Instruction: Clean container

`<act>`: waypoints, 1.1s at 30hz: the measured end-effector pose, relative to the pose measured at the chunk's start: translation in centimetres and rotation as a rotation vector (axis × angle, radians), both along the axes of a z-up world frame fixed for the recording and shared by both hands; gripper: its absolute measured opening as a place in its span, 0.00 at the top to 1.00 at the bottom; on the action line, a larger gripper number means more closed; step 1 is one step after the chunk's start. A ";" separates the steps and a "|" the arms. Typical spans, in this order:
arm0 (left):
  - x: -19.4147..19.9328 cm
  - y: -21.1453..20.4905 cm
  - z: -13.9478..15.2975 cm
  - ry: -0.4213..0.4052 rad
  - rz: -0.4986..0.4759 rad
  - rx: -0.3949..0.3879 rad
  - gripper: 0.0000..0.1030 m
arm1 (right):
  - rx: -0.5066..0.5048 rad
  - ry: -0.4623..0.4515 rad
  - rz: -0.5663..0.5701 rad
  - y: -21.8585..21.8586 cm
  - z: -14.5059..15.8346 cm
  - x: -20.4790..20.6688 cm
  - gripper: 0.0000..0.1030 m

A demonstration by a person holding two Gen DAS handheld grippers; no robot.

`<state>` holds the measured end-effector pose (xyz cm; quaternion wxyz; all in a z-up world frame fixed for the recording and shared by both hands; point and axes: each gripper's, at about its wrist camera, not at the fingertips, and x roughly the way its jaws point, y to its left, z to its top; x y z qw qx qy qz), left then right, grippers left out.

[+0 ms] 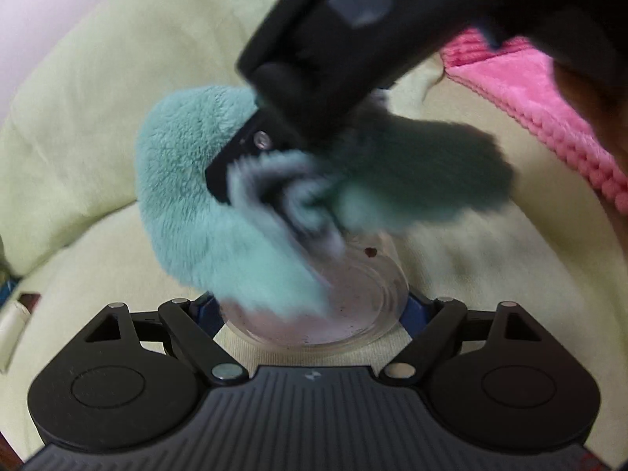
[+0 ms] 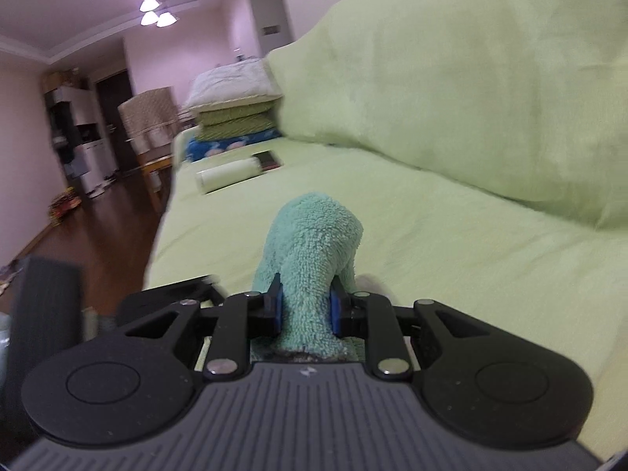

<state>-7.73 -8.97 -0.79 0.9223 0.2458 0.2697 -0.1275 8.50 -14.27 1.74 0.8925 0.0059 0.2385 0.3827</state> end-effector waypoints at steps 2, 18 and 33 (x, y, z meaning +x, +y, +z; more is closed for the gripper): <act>-0.1 -0.1 -0.2 -0.014 -0.009 0.007 0.17 | 0.007 -0.010 -0.036 -0.4 -0.2 0.6 0.83; 1.1 2.3 0.3 0.107 -0.007 -0.169 0.19 | 0.121 0.102 -0.094 -3.3 0.3 0.9 0.81; -0.7 1.2 -0.7 0.009 -0.043 0.062 0.20 | -0.023 -0.042 0.076 0.2 0.4 -0.9 0.81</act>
